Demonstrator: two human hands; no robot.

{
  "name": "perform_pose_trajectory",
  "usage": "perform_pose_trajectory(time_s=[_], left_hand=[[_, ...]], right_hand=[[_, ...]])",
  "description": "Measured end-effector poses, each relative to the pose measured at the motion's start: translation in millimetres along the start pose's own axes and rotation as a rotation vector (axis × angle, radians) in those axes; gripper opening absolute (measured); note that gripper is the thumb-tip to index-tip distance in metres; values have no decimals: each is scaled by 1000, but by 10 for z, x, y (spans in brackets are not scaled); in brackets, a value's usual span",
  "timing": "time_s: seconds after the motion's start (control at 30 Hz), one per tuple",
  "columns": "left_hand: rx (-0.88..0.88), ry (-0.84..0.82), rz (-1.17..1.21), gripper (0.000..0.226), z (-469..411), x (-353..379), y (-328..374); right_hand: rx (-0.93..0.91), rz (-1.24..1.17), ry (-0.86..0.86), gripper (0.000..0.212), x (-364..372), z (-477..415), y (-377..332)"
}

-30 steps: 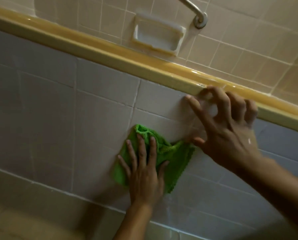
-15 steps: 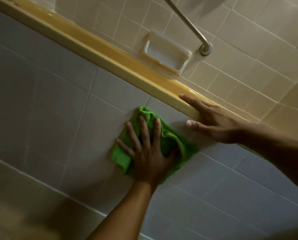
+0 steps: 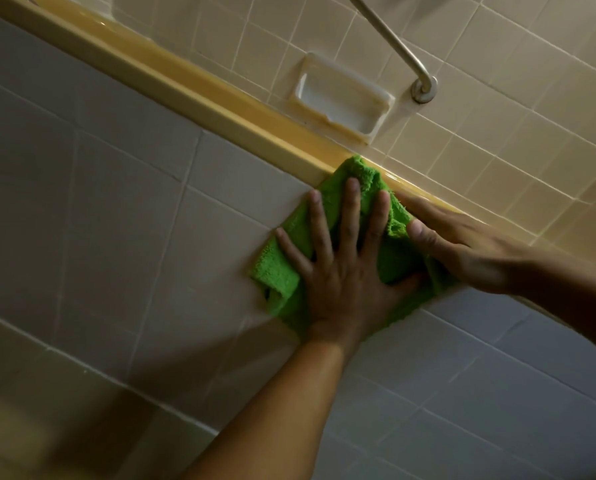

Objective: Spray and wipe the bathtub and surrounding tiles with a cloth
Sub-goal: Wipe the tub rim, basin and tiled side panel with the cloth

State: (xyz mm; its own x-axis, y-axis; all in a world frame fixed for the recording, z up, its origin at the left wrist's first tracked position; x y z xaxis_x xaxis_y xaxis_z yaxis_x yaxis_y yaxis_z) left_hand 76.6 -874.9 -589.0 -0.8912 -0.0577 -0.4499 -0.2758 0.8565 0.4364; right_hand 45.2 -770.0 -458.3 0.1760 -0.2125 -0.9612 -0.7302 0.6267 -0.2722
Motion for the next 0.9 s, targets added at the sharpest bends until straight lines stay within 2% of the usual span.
perform_pose_trajectory(time_s=[0.27,0.53,0.8,0.9], left_hand=[[26,47,-33,102,88,78,-149],[-117,51,-31,106,203,203,-512],[-480,7,41,112,845,700,-1013],[-678,-12,108,109,1236,918,-1226]], right_hand=[[-61,59,2,87,40,-136,-124],[-99,138,41,76,63,-140,-98],[-140,243,97,76,97,-168,-91],[-147,279,124,76,108,-162,-96]])
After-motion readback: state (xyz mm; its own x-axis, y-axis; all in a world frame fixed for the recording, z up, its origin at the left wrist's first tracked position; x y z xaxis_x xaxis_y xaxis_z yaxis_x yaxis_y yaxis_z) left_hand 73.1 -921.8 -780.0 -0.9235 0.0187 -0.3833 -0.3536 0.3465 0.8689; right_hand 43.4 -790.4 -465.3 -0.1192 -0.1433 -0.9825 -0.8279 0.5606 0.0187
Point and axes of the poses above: each hand's wrist, its own z-axis away from the middle knuckle, its own x-axis out of the palm, y = z × x, the point moved 3 cm from there along -z, towards the middle knuckle, and after that the axes turned 13 degrees about -z, right-handed, at the moved point
